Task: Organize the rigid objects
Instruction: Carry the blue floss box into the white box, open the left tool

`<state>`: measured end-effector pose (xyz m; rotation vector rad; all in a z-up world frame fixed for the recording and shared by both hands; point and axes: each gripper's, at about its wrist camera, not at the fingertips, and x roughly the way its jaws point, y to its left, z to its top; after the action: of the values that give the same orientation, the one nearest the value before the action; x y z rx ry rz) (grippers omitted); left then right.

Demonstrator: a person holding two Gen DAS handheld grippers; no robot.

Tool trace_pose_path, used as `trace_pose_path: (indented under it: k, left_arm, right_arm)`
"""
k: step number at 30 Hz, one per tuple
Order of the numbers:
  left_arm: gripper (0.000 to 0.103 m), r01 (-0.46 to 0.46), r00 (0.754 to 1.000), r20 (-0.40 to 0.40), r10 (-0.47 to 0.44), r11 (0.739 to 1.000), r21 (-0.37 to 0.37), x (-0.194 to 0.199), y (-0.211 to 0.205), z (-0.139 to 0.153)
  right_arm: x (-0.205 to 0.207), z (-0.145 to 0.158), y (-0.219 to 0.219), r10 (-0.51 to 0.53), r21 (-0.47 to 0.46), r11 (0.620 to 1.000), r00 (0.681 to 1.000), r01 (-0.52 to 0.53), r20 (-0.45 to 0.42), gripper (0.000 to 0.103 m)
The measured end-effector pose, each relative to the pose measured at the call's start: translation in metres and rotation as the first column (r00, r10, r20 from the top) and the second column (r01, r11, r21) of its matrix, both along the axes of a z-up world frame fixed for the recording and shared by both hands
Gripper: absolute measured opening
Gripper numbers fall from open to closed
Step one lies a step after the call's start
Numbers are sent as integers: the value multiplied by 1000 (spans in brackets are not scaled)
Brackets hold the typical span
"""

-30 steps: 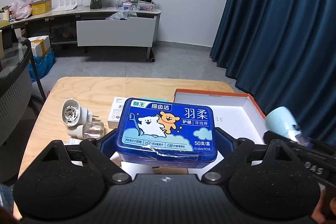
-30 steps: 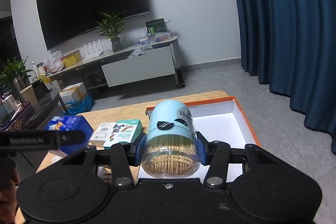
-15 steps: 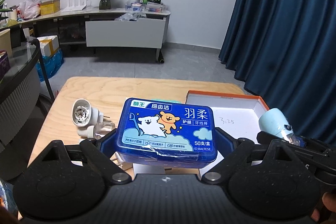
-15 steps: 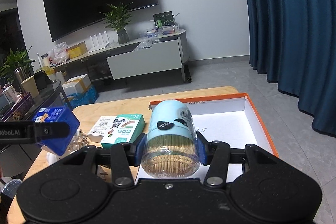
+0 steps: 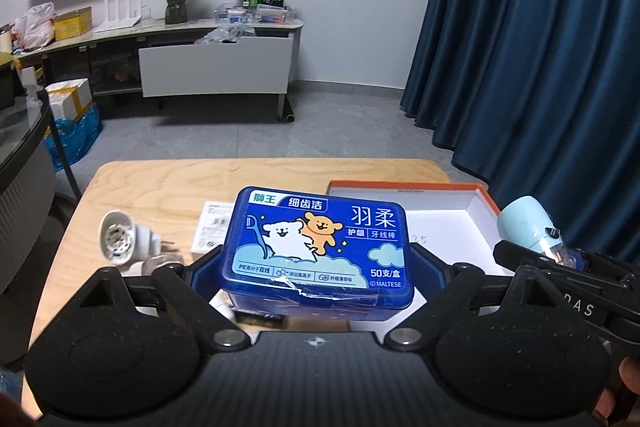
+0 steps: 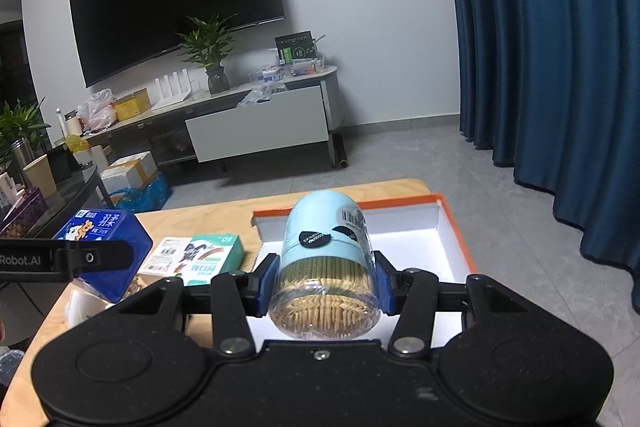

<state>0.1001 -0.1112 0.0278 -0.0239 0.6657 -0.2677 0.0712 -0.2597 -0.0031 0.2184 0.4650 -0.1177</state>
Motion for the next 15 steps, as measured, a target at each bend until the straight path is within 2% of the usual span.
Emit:
trace_pose_path:
  k: [15]
  left_arm:
    - [94, 50, 999, -15, -50, 999, 15, 18, -28, -11]
  right_arm:
    - [18, 1, -29, 4, -14, 1000, 1000, -4, 11, 59]
